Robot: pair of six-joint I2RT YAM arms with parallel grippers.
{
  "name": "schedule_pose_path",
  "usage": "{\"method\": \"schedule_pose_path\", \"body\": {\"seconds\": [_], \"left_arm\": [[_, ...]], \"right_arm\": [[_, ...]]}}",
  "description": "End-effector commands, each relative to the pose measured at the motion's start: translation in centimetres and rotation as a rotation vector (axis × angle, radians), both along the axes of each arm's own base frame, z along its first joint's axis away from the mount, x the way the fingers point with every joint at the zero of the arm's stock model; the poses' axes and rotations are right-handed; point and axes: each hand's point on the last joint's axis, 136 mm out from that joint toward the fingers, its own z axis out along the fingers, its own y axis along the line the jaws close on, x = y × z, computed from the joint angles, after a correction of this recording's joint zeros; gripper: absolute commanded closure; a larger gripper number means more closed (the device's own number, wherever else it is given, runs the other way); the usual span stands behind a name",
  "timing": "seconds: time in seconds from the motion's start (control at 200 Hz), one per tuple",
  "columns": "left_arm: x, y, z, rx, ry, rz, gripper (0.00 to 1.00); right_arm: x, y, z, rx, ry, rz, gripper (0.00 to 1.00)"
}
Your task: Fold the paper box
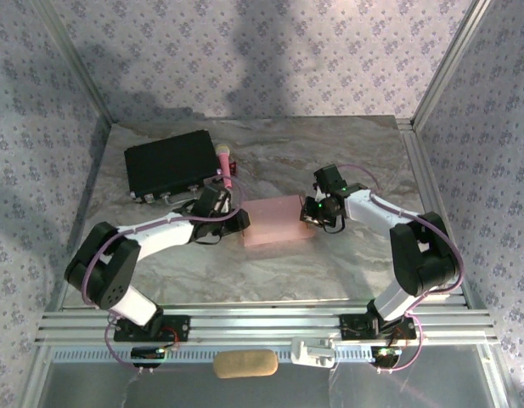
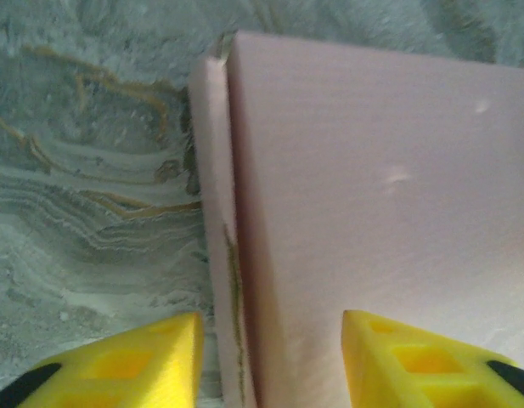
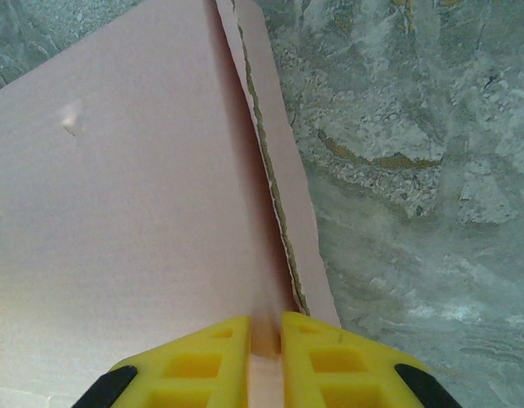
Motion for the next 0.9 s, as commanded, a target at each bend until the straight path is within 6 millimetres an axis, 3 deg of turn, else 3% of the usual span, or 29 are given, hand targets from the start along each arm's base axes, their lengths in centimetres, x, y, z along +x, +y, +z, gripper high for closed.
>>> {"method": "schedule_pose_path", "body": {"seconds": [0.0, 0.35, 0.624, 0.754, 0.894], "left_arm": [[0.4, -0.6, -0.1, -0.012, -0.016, -0.018, 0.62], [-0.5, -0.5, -3.4, 0.026, 0.036, -0.008, 0.88], [-0.9, -0.1, -3.8, 0.033, 0.041, -0.006, 0.93], [-1.1, 0.2, -4.2, 0.047, 0.046, -0.006, 0.95], [-1.3, 0.4, -4.6, 0.037, 0.054, -0.001, 0.97]], "right_arm": [[-0.1, -0.1, 0.1, -0.023, 0.003, 0.018, 0.84], [-0.3, -0.2, 0.2, -0.027, -0.001, 0.038, 0.81], [-0.2, -2.0, 2.7, 0.010, -0.081, 0.005, 0.66], [0.1, -2.8, 2.9, 0.062, -0.095, -0.009, 0.59], [0.3, -2.3, 2.4, 0.126, -0.093, 0.013, 0.53]]}}
